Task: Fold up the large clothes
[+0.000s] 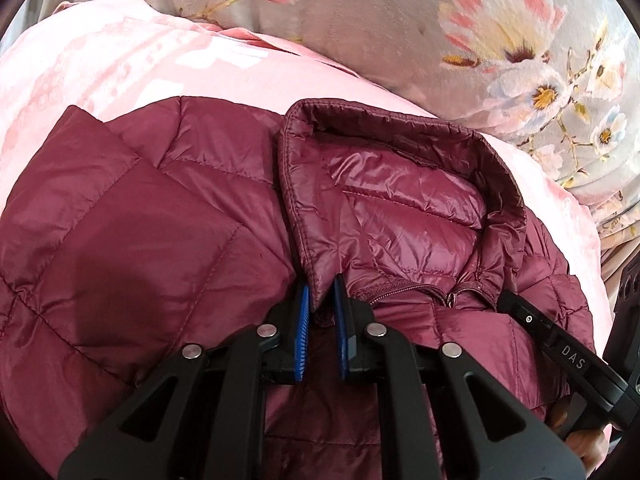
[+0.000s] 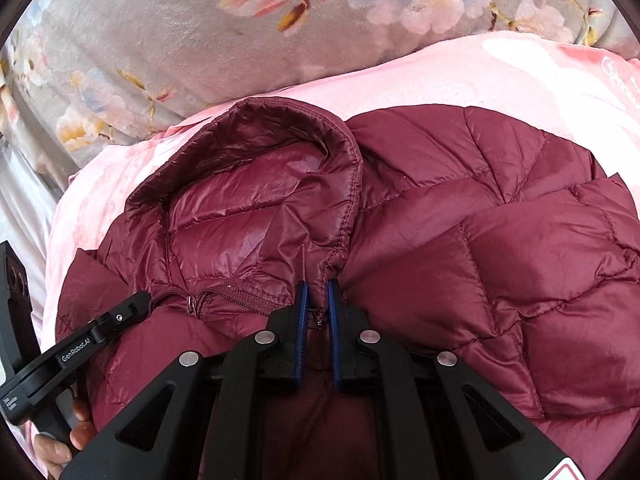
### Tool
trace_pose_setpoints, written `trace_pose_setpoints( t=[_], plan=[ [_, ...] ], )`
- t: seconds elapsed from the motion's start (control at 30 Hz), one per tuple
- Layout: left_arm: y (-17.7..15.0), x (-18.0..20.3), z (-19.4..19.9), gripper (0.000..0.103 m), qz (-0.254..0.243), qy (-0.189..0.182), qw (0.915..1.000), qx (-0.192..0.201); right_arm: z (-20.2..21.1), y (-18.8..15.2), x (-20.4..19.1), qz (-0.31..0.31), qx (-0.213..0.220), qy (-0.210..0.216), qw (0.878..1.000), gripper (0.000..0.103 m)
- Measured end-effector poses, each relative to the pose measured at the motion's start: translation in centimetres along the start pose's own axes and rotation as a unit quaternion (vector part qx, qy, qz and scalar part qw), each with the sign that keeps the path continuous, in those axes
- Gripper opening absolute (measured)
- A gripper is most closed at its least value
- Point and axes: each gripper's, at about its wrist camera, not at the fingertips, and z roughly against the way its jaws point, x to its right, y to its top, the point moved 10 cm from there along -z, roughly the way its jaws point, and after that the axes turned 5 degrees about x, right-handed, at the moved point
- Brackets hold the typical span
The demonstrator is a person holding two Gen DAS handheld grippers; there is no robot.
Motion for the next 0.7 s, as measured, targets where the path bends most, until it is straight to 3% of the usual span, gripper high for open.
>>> trace_pose_setpoints(
  t=[0.13, 0.27, 0.33, 0.4, 0.43, 0.53, 0.6, 0.7],
  plan=[
    [0.0, 0.0, 0.5, 0.014, 0.012, -0.010, 0.9999, -0.003, 1.0, -0.2, 0.8, -0.035, -0.014, 0.026, 0.999, 0.008],
    [0.9, -0.7, 3.0, 0.013, 0.040, -0.029, 0.9986, -0.018, 4.3, 0.7, 1.5, -0.065, -0.003, 0.031, 0.997, 0.022],
    [3.0, -0.9, 4.4, 0.019, 0.071, -0.051, 0.9962, -0.007, 5.7, 2.6, 1.3, -0.096, 0.019, 0.061, 0.993, 0.030],
    [6.4, -0.4, 5.0, 0.041, 0.108, -0.081, 0.9909, 0.008, 6.1, 5.3, 0.7, -0.145, 0.034, 0.114, 0.982, 0.050],
    [7.2, -0.2, 4.8, 0.056, 0.118, -0.087, 0.9891, 0.010, 5.9, 6.1, 0.5, -0.161, 0.037, 0.128, 0.978, 0.051],
    [9.9, 0.3, 2.3, 0.059, 0.168, -0.098, 0.9809, -0.004, 3.9, 8.6, -0.2, -0.206, 0.034, 0.152, 0.966, 0.054],
    [10.6, 0.5, -0.4, 0.059, 0.203, -0.098, 0.9738, -0.029, 1.5, 9.5, -0.2, -0.241, 0.009, 0.155, 0.958, 0.056],
    [10.5, 0.6, -3.9, 0.059, 0.246, -0.098, 0.9614, -0.074, -2.1, 9.5, 0.3, -0.321, -0.033, 0.169, 0.931, 0.056]
  ],
)
